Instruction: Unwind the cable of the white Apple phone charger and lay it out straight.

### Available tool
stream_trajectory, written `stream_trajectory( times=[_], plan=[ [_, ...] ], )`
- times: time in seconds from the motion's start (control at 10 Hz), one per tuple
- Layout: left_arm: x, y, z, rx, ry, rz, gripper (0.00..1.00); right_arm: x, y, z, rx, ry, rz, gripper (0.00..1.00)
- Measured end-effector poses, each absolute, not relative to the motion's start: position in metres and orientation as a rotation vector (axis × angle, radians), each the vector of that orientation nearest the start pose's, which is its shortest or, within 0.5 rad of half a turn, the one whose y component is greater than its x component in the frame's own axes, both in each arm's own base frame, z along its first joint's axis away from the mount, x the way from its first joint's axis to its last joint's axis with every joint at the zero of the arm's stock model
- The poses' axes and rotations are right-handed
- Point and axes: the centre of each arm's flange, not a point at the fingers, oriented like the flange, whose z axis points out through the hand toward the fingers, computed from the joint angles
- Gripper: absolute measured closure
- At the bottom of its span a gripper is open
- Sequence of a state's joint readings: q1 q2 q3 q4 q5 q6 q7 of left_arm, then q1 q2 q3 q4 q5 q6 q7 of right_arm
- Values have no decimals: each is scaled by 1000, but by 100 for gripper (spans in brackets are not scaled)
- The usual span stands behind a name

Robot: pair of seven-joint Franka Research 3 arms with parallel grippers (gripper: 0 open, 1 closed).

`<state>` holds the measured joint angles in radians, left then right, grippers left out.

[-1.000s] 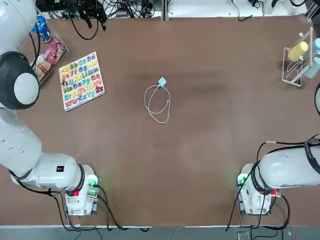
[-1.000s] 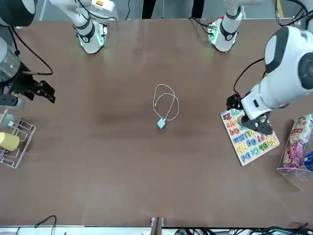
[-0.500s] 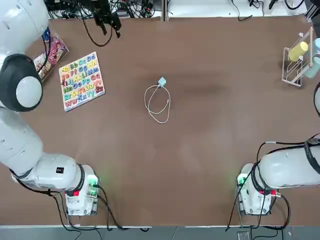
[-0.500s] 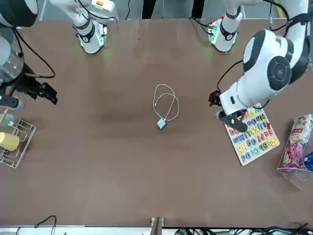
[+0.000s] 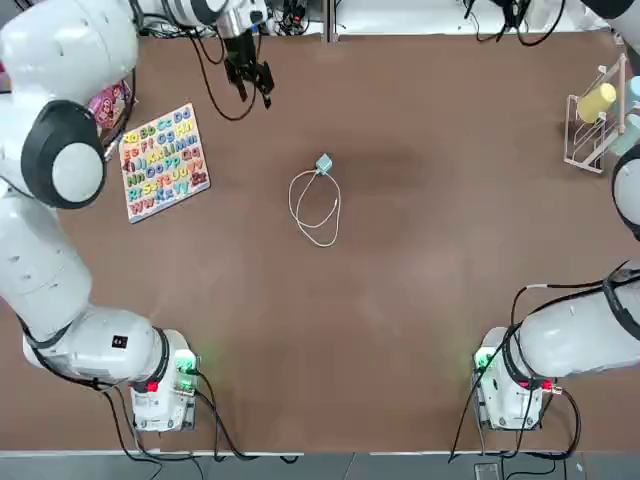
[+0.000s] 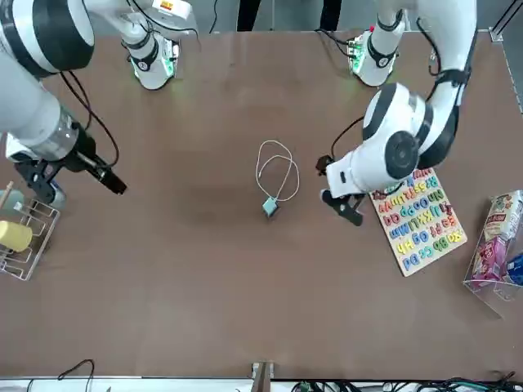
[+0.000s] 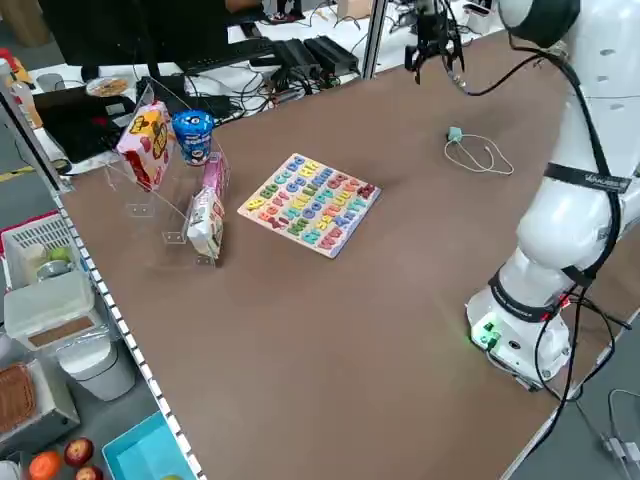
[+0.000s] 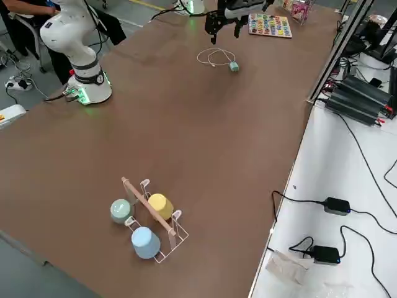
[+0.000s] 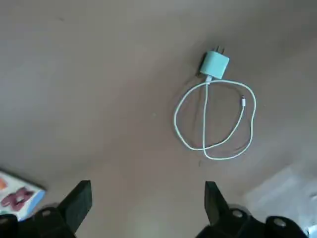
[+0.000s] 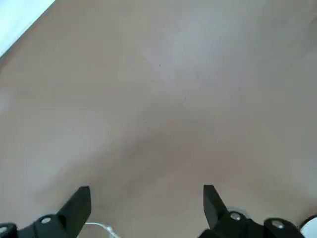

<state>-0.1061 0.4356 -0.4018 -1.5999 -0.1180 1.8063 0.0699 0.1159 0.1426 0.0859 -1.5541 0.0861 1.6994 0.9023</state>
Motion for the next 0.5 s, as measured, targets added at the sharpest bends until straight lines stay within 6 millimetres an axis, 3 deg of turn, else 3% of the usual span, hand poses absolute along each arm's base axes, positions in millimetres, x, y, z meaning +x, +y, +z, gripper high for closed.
stream_trajectory(
  times=[0.2, 0.5],
  plan=[
    [576, -322, 331, -3242, 950, 468, 0, 597, 146, 545, -2838, 1128, 107, 0],
    [573, -341, 284, -3262, 969, 491, 2, 601, 170, 525, -2814, 1195, 122, 0]
  ],
)
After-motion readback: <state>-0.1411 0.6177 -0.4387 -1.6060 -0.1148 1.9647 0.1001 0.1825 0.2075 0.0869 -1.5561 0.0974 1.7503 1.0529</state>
